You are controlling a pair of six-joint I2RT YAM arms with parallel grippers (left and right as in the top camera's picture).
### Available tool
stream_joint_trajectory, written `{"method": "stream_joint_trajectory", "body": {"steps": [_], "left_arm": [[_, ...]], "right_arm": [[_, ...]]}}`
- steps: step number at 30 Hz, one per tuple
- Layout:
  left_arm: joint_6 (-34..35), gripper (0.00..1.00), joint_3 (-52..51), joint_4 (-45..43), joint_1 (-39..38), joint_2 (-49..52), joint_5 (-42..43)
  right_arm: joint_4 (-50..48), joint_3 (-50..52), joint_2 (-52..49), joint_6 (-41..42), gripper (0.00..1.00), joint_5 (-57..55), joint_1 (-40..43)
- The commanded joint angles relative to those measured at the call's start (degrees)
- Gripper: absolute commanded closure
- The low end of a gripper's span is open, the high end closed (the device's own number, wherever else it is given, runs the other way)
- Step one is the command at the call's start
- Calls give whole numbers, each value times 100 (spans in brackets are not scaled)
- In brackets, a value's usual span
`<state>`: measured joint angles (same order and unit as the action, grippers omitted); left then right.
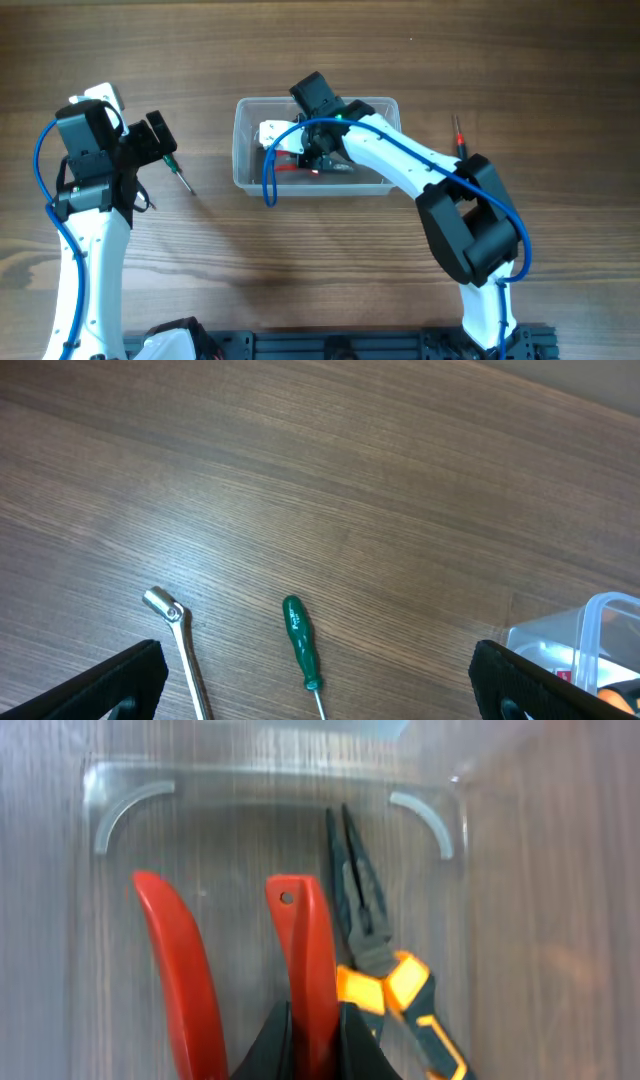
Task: Pack container
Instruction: 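Place the red shears into the container and open the right gripper, then grasp the red-handled screwdriver with the right gripper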
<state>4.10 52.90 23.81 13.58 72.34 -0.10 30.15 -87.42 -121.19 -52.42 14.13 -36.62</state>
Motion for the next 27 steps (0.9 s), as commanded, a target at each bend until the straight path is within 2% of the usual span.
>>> {"method": "stream_joint_trajectory", "body": {"steps": [1, 2, 3, 4, 8, 10, 12, 14, 16, 17, 19, 22, 27], "left_arm": [[-90, 0, 136, -15, 31, 17, 4], [-90, 0, 136, -15, 31, 17, 4], [-90, 0, 136, -15, 31, 17, 4], [-90, 0, 136, -15, 31, 17, 4], [-90, 0, 136, -15, 31, 17, 4], [-90, 0, 136, -15, 31, 17, 4], [-90, 0, 136, -15, 31, 17, 4], [-90, 0, 136, -15, 31, 17, 4], [-90, 0, 136, -15, 31, 17, 4], [-90, 0, 136, -15, 31, 17, 4], [-90, 0, 136, -15, 31, 17, 4], [-90, 0, 136, -15, 31, 17, 4], [-90, 0, 136, -15, 31, 17, 4]], "right_arm": [[-114, -33, -35, 39, 82, -101, -7], [-116, -35, -33, 68, 42, -195, -7], [-122, -46, -7, 179, 35, -367, -7], [-109, -79, 48, 348, 31, -643, -7], [-79, -278, 522, 1349, 29, -2039, 35], [46, -507, 1054, 2168, 23, -2798, 238], [146, -664, 1751, 3060, 13, -2796, 704], [181, -671, 2293, 3814, 17, -2592, 1259], [413, -671, 2684, 4758, 32, -2288, 2031], [656, -671, 2756, 5115, 34, -2074, 2369], [1458, -651, 2734, 5622, 31, -1552, 3112], [2420, -354, 2380, 5689, 31, -1152, 3886], [2559, 59, 1504, 5088, 30, -1145, 3995]]}}
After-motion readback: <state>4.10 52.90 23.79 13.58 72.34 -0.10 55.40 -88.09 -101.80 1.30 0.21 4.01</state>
